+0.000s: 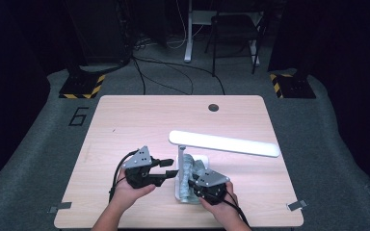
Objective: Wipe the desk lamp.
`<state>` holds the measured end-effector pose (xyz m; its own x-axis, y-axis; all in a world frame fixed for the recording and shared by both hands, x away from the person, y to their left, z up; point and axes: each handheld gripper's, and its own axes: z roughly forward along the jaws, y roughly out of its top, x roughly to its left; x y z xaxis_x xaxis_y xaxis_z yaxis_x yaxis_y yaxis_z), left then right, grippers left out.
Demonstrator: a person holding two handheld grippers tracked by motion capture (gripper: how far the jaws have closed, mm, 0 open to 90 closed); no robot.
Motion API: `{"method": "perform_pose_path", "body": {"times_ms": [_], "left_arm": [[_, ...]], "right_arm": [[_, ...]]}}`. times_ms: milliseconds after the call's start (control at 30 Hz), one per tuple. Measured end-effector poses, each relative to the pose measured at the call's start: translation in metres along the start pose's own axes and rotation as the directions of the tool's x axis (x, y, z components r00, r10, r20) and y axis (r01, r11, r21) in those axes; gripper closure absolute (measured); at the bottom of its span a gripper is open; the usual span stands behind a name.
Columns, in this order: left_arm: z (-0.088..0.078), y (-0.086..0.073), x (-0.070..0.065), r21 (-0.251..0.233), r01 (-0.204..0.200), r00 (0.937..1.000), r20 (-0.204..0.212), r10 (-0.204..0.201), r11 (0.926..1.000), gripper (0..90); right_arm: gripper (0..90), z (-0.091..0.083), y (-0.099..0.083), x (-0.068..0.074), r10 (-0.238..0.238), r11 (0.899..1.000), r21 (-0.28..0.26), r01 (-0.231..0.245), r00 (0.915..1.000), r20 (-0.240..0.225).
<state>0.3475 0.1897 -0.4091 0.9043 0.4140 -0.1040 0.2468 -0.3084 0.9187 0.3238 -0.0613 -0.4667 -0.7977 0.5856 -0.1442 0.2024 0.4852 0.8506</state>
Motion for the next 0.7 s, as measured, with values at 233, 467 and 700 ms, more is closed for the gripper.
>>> {"method": "perform_pose_path", "body": {"times_ms": [233, 467, 700], "left_arm": [[0.0, 0.0, 0.0, 0.003, -0.012, 0.9998, -0.015, 0.012, 0.9999, 57.7], [0.0, 0.0, 0.0, 0.008, -0.01, 0.9999, -0.009, 0.01, 0.9999, 59.1], [0.001, 0.001, -0.001, 0.014, -0.017, 0.9999, -0.004, 0.017, 0.9998, 59.1]], "right_arm": [[76.4, -0.017, 0.022, -0.002, -0.005, 0.995, -0.1, 0.008, 0.9996, 0.028], [76.3, -0.034, 0.041, -0.002, -0.009, 0.985, -0.172, 0.017, 0.9988, 0.048], [76.3, -0.043, 0.052, -0.002, -0.008, 0.976, -0.216, 0.024, 0.9971, 0.075]]}}
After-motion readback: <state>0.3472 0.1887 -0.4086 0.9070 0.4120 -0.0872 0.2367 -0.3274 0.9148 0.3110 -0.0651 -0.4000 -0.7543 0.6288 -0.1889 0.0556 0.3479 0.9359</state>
